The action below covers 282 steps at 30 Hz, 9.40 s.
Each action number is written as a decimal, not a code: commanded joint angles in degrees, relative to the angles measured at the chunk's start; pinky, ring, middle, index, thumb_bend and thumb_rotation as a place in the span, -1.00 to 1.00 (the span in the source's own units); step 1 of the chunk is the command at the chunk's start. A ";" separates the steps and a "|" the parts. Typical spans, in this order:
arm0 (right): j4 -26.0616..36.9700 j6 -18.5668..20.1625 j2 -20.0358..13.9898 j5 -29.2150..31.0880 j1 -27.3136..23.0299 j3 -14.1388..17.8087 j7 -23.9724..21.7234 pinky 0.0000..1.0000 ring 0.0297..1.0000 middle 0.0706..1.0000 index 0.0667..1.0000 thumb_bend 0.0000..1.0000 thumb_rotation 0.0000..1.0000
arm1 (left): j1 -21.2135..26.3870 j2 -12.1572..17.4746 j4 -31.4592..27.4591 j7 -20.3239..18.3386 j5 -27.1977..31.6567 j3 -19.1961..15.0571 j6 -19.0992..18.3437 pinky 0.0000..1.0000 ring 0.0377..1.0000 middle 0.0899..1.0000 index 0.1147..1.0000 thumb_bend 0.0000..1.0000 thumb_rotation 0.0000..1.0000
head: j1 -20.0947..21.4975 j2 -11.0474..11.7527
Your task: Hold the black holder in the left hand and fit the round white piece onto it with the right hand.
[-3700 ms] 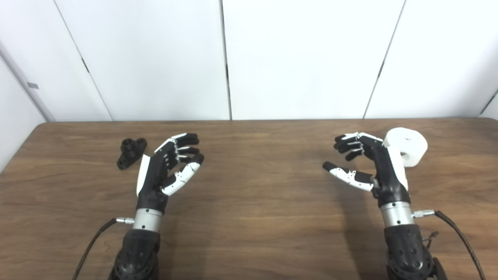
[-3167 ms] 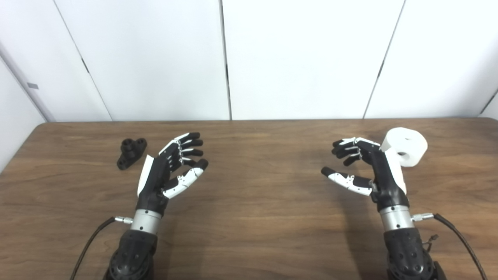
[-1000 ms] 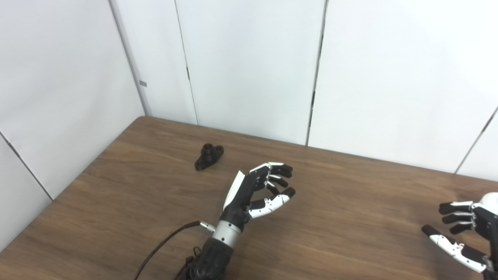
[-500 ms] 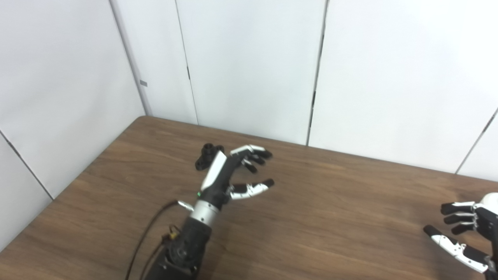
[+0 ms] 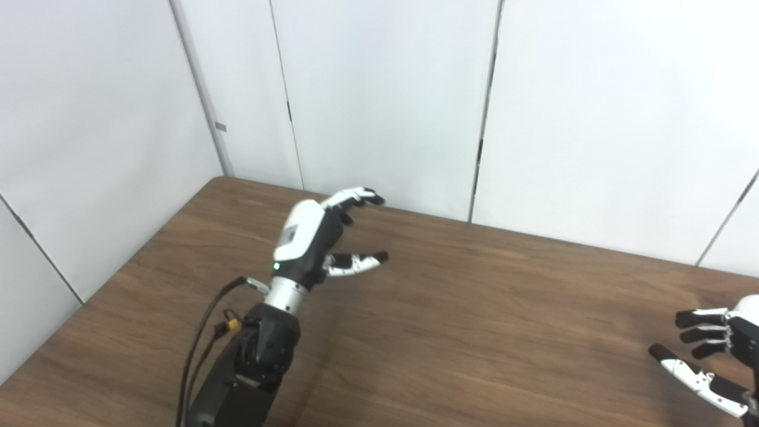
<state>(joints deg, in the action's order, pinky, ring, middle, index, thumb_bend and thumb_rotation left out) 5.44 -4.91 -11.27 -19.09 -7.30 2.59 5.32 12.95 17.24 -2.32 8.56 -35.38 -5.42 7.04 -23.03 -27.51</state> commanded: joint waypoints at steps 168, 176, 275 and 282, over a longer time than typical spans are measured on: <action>2.27 -3.15 -1.77 -0.03 -3.62 0.72 0.37 -0.07 0.11 0.21 -0.08 0.00 -0.70 | 11.23 -4.26 32.27 -13.27 1.59 36.57 16.05 0.44 0.74 0.67 -0.15 0.04 -0.85 | 15.55 -6.12; 2.49 -3.32 -1.09 -1.38 -3.92 0.28 0.83 -0.09 0.08 0.19 -0.08 0.00 -0.70 | 13.45 -4.31 33.64 -13.63 -9.44 43.99 10.65 0.40 0.74 0.66 -0.15 0.04 -0.85 | 17.21 -6.77; 7.67 1.92 -1.17 -5.13 -7.05 1.78 0.30 -0.14 0.06 0.19 -0.08 0.00 -0.70 | 11.78 8.53 28.58 -12.43 -13.68 39.20 5.11 0.45 0.66 0.57 -0.17 0.17 -0.83 | 32.67 -9.93; 7.81 2.15 -1.14 -5.21 -7.00 1.79 0.25 -0.14 0.06 0.19 -0.08 0.00 -0.70 | 11.71 8.12 29.12 -11.95 -13.46 39.02 5.94 0.42 0.63 0.57 -0.17 0.05 -0.85 | 32.70 -9.96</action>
<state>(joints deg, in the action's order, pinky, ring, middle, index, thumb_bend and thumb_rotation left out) 11.52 -2.26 -12.13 -24.27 -11.98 4.05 4.71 28.36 20.37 21.70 2.32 -45.73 33.22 18.22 9.67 -37.44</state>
